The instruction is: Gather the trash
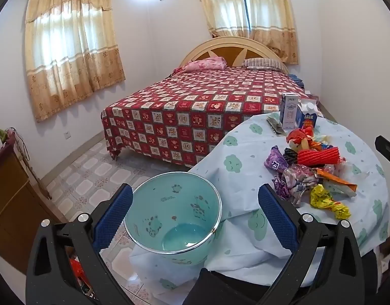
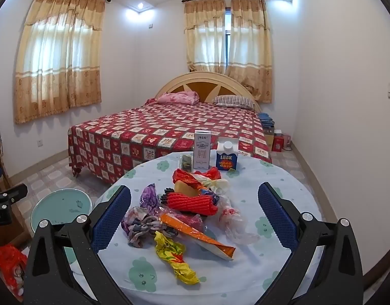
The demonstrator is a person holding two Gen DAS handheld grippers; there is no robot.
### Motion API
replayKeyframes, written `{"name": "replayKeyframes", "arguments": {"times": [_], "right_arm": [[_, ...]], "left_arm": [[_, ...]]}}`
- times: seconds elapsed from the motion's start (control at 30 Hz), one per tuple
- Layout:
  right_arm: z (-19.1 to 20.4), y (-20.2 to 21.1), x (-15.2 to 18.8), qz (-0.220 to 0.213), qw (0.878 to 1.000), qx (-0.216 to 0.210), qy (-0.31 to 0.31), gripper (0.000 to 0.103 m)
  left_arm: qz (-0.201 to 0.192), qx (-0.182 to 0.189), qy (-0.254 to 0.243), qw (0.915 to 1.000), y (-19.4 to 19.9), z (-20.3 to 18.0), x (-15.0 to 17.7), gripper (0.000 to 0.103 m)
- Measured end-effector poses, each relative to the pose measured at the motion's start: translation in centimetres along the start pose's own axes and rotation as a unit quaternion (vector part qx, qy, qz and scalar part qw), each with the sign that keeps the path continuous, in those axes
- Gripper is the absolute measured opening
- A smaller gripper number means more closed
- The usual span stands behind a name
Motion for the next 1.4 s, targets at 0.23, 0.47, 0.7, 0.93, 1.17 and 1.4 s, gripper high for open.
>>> {"name": "replayKeyframes", "arguments": {"times": [0.23, 0.47, 0.7, 0.93, 1.17, 1.4], "right_arm": [[0.1, 0.2, -0.1, -0.003, 1.000, 0.000, 0.004, 0.098], [0.0, 0.0, 0.0, -0.001, 1.000, -0.001, 0.000, 0.098], [0.1, 0.1, 0.0, -0.002, 1.000, -0.001, 0.000, 0.098], [0.1, 0.1, 0.0, -0.003, 1.000, 0.000, -0.001, 0.098], [0.1, 0.2, 0.0, -0.004, 1.000, -0.001, -0.001, 0.098], [0.2, 0.1, 0.0, -0.004, 1.000, -0.001, -0.001, 0.098]], "left_arm": [[0.002, 0.003, 0.012, 0.9999, 0.1, 0.7, -0.7, 0.097], [-0.001, 0.001, 0.019, 0.9998, 0.7, 1.9, -1.8, 0.097], [-0.008, -0.006, 0.025, 0.9996, 0.5, 1.7, -1.2, 0.097], [-0.007, -0.007, 0.026, 0.9996, 0.4, 1.8, -1.3, 0.097], [-0.010, -0.008, 0.027, 0.9996, 0.5, 2.2, -1.4, 0.097], [-0.010, -0.008, 0.027, 0.9995, 0.5, 2.4, -1.3, 0.097]]}}
Point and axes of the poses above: each gripper's, at about its wrist camera, not at the fingertips, and y roughly against the way its jaws point, z to its left, x to its underside, the point moved 2 cm from there along -y, roughly the way its jaws point, and after that the axes turned 5 degrees about y, right-handed, at the moved point
